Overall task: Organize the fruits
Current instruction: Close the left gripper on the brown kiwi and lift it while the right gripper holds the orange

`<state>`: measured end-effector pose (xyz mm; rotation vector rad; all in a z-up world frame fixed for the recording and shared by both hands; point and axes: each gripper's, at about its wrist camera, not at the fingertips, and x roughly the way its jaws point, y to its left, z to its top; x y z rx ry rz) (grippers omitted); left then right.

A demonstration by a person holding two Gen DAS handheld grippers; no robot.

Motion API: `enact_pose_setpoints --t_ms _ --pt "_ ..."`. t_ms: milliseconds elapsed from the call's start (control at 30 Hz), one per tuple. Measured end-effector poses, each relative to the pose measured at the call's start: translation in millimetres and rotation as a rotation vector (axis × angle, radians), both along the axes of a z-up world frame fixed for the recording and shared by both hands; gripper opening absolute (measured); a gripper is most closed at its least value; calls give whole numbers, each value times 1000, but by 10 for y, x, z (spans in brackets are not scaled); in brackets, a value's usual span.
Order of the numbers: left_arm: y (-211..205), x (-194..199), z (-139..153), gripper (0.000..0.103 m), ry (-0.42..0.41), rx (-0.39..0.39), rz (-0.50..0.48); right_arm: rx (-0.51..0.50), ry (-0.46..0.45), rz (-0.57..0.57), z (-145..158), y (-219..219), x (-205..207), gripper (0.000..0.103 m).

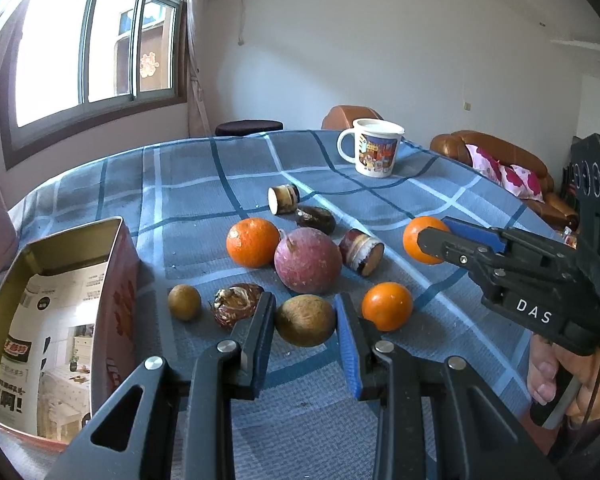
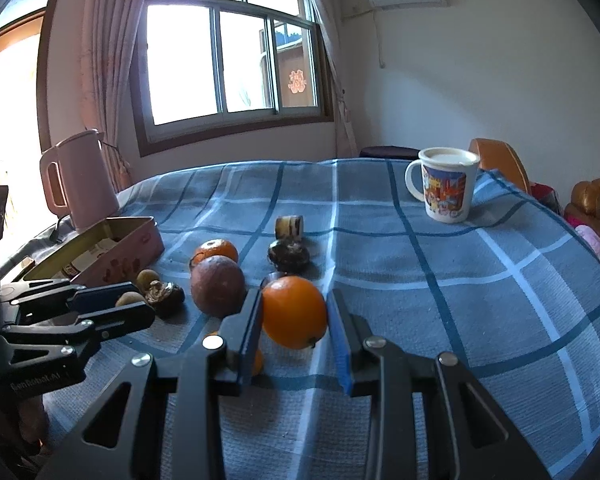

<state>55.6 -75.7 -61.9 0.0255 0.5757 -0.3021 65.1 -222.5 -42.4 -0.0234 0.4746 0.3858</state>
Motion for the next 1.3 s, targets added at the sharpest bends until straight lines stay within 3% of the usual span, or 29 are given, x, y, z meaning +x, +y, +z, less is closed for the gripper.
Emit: enact_pose_setpoints --t_ms 1300 --pt "75 -197 99 32 -138 -23 57 15 -148 22 59 -26 -239 35"
